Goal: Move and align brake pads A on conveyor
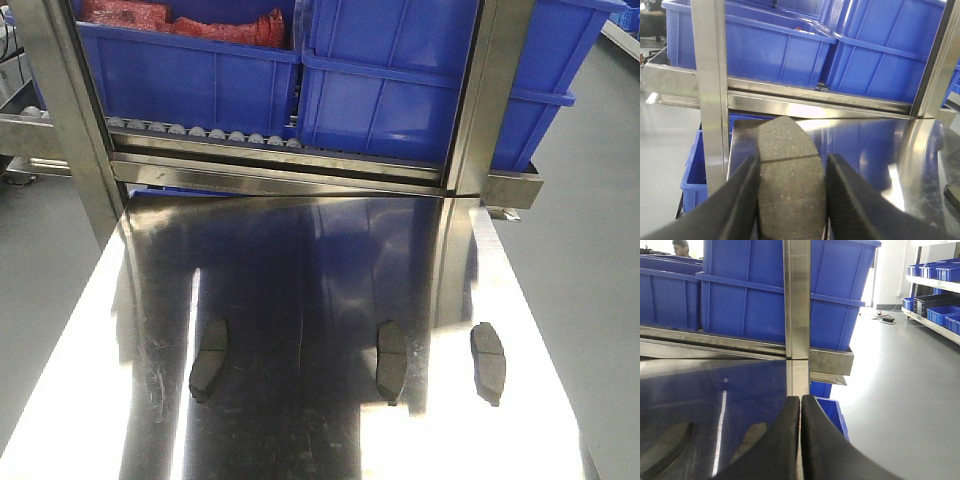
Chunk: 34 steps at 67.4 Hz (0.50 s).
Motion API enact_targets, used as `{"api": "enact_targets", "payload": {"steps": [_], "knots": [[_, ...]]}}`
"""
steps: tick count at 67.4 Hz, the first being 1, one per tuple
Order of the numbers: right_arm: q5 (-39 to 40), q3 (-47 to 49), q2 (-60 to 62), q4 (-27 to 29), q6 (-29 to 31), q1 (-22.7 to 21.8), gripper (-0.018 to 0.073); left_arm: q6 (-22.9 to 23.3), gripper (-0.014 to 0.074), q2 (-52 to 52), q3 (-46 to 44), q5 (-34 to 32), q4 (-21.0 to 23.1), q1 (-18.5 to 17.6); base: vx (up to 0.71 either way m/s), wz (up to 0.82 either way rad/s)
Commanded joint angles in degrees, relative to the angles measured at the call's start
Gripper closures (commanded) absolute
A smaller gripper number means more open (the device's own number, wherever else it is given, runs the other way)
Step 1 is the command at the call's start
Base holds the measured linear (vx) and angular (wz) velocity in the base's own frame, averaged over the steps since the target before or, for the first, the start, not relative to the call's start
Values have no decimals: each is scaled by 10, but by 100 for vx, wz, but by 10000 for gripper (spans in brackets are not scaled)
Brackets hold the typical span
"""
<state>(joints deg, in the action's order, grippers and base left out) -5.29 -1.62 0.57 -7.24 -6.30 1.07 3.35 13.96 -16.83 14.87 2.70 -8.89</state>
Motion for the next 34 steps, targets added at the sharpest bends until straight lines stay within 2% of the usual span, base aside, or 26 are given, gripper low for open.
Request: {"api": "enact_targets", "payload": {"steps": [1,34], "knots": [[41,-6,7,-2,5,-5,571,2,603,5,-17,-52,4,-2,0,0],[41,-6,7,-2,5,-5,571,2,603,5,-17,-52,4,-2,0,0]]}}
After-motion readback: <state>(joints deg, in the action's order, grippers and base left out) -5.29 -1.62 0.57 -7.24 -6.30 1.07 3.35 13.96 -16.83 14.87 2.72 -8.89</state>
